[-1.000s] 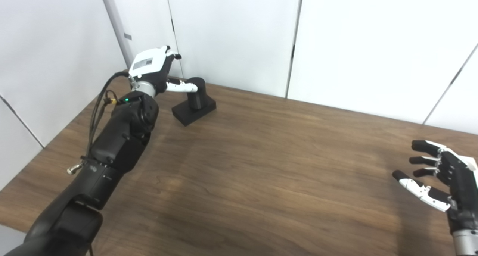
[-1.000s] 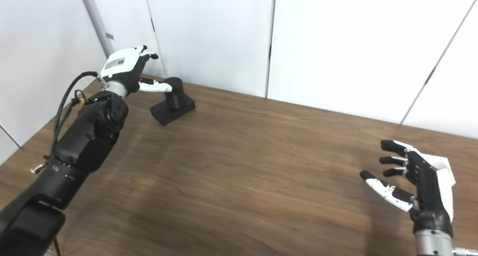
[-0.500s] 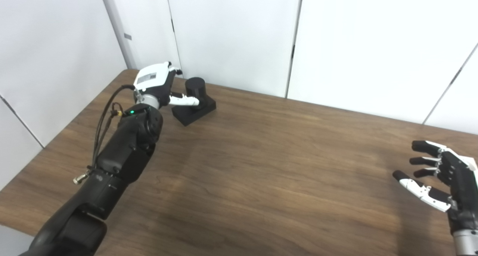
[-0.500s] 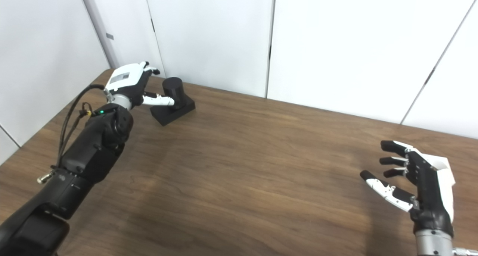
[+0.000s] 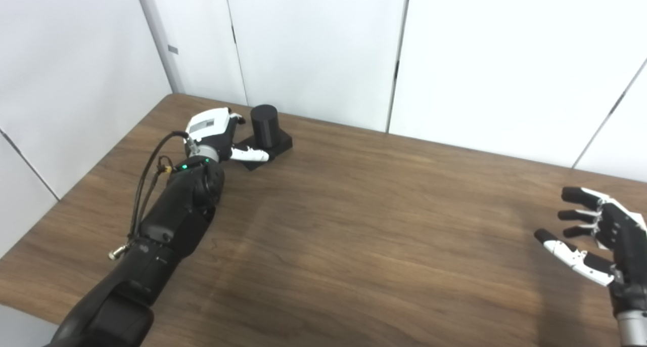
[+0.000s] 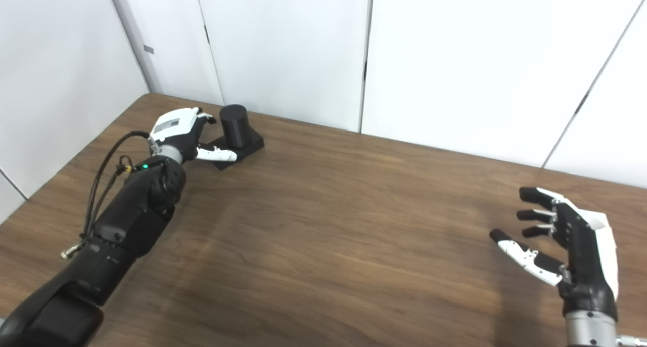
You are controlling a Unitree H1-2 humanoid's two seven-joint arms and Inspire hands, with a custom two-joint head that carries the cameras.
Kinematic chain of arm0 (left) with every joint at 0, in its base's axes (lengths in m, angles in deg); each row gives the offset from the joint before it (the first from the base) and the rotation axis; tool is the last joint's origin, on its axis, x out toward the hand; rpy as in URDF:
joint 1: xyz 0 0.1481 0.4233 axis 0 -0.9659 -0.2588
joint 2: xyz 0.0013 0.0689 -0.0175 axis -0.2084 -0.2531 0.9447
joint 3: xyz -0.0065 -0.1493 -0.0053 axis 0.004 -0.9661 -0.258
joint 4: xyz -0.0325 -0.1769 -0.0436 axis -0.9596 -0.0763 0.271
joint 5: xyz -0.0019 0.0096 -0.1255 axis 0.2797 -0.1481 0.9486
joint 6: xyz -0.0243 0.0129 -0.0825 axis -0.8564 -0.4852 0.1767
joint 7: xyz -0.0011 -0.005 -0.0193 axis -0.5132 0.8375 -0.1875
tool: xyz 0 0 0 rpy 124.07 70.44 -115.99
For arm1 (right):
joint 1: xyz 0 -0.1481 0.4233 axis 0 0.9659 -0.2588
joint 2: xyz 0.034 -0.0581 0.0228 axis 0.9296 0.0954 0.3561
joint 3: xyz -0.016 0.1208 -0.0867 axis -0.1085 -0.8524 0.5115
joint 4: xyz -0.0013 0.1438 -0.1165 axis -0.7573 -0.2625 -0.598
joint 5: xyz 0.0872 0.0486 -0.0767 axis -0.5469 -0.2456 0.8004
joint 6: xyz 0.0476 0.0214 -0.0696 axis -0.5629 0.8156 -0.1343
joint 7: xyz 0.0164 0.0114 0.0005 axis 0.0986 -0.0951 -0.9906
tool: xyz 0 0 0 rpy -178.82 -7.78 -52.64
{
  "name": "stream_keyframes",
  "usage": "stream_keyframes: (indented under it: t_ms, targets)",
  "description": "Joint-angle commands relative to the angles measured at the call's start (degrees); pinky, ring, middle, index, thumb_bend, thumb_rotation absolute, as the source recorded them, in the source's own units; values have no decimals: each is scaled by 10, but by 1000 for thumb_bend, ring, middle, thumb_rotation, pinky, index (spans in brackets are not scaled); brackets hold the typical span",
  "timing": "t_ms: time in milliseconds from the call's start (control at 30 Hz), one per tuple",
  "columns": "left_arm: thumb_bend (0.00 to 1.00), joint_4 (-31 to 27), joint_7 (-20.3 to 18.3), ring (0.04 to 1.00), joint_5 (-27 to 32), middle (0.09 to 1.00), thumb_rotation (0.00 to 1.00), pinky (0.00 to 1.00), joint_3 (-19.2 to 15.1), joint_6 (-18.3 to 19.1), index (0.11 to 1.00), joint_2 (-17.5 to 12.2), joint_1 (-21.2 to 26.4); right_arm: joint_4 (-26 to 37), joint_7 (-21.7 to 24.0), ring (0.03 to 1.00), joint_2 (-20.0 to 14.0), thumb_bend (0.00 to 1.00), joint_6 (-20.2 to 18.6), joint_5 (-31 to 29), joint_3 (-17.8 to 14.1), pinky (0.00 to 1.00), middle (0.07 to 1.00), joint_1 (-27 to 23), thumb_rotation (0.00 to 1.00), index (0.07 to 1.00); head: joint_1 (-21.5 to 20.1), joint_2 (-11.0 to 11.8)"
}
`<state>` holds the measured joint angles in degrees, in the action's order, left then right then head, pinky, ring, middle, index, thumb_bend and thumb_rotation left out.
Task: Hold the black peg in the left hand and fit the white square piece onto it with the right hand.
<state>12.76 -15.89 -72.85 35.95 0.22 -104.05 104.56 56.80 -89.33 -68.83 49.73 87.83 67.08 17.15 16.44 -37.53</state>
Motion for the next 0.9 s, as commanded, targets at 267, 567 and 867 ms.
stream_keyframes:
  t_ms: [267, 567, 867]
  targets:
    - [1000, 16, 29, 1000, -2, 1000, 598, 917, 7, 1, 863, -12, 35, 18, -3, 615, -4, 499, 3, 1, -5, 485, 733, -16, 0, 700, 0, -1]
    - [1000, 36, 28, 1000, 2, 1000, 589, 929, 10, 1, 863, -11, 40, 19, -4, 596, -3, 496, 5, 6, -2, 474, 730, -15, 0, 701, -5, -3]
    - [960, 62, 39, 1000, 22, 1000, 534, 866, 22, -12, 843, -14, 51, 24, -6, 579, 1, 496, 4, 8, -1, 451, 712, -15, 0, 692, -12, -7]
